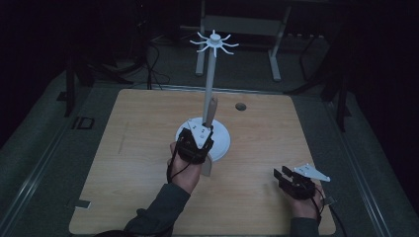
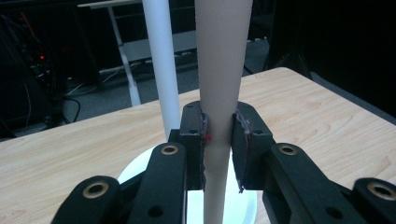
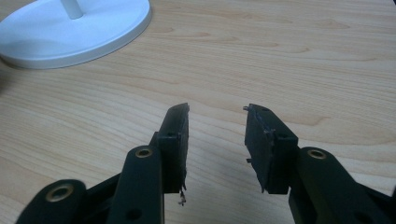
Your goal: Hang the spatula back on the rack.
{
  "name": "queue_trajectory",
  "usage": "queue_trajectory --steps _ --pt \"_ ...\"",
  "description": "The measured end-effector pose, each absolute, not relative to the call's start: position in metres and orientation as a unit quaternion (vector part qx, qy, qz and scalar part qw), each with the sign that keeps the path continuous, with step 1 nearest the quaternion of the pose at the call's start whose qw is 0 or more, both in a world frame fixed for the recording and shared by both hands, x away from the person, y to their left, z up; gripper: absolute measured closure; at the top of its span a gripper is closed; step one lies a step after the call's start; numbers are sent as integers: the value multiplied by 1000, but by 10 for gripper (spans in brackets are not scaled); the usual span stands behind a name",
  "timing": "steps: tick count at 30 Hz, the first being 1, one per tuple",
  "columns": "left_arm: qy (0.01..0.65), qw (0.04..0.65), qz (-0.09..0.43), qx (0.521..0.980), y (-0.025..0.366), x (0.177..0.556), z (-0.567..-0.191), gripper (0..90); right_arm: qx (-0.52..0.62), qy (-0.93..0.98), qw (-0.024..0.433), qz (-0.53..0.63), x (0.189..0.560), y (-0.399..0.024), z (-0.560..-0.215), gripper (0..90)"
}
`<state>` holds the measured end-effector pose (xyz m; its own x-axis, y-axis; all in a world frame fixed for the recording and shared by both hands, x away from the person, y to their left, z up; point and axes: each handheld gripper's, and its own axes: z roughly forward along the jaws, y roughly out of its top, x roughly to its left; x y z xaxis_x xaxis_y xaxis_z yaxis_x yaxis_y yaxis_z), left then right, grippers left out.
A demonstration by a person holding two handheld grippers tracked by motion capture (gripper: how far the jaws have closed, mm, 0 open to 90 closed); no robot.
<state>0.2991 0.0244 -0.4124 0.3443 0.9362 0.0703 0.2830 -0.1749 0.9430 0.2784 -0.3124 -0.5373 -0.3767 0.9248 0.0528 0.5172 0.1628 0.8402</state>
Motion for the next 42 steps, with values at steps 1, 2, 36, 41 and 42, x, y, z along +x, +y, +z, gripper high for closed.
queue_trajectory --steps 1,2,36,41,42 --pt "450 461 355 678 24 299 -412 760 500 721 249 411 278 -312 -537 595" --pt "450 462 356 677 24 300 -412 760 500 721 248 411 278 -312 -537 595" --pt "451 477 392 644 20 308 -380 759 508 716 249 409 280 -316 -539 568" --pt "450 477 401 639 19 308 -374 759 509 716 249 408 279 -316 -539 567" --pt "452 478 402 637 19 309 -373 759 509 716 249 408 279 -316 -539 567"
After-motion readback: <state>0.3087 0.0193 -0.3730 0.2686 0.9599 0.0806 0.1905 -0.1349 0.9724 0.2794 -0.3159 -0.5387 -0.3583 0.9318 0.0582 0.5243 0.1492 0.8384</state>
